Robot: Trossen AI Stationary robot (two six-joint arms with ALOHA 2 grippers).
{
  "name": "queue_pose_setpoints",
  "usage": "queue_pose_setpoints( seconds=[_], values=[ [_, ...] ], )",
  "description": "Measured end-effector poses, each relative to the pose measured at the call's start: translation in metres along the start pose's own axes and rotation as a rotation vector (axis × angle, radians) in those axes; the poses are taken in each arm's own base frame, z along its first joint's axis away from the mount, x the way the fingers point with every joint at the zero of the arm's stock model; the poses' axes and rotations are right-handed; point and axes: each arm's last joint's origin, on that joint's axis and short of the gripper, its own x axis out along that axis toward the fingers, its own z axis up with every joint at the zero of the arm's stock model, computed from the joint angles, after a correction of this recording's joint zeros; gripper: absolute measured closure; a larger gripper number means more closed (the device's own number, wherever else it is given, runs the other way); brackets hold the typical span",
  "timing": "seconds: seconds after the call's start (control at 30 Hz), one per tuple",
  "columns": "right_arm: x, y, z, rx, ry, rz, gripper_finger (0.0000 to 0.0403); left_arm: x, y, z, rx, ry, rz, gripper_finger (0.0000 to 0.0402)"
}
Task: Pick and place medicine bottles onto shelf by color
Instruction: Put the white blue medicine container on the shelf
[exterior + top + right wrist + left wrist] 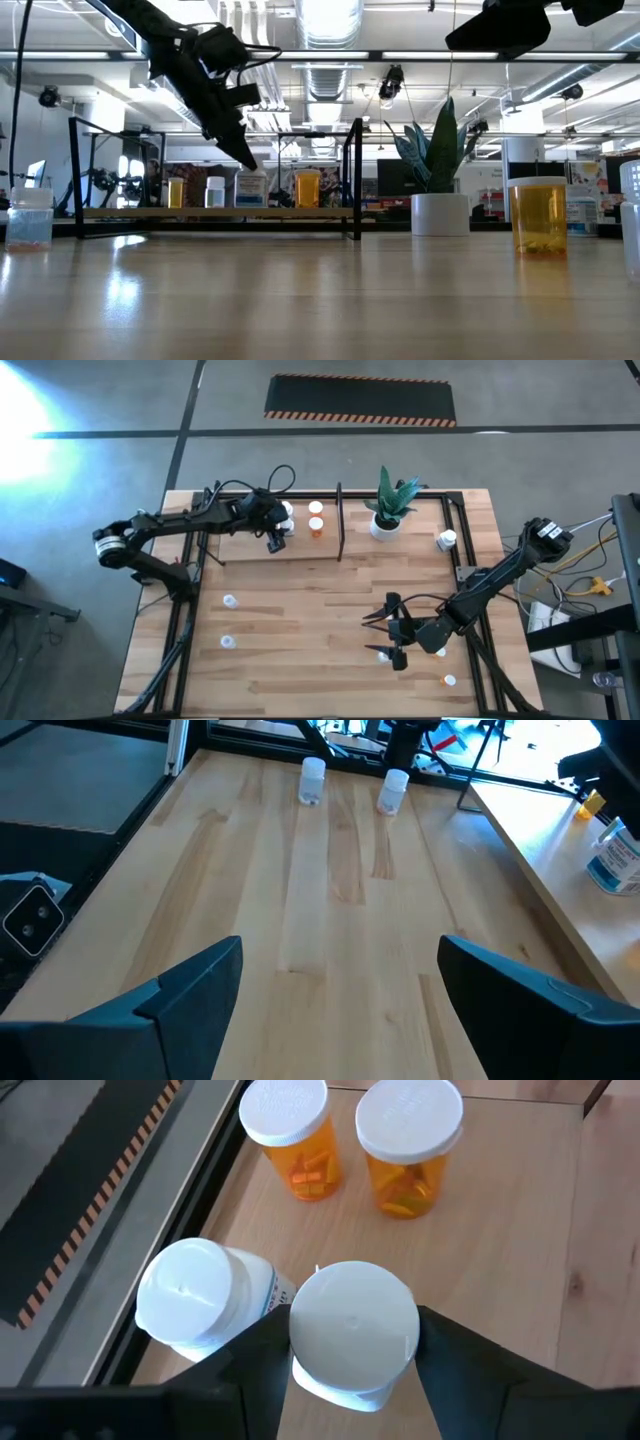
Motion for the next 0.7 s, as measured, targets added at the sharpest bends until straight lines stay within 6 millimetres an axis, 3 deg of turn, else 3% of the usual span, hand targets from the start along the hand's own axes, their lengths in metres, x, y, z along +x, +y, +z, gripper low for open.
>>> queue_pose_setpoints(
  seconds=[0.33,0.6,0.7],
  values=[
    [0.000,0.000,0.000,-0.002,-0.001,-0.004,0.0077,-0.004,0.003,0.002,-0.002,0.019,0.001,0.0140],
    [0.001,-0.001,0.002,0.027,-0.008,-0.009,0.0077,-0.039,0.006,0.015,-0.028,0.022,-0.007,0.0123],
    [-0.004,-0.002,0.012,0.049,0.008,-0.011,0.0077,-0.057,0.004,0.020,-0.078,-0.018,-0.011,0.0123]
  ],
)
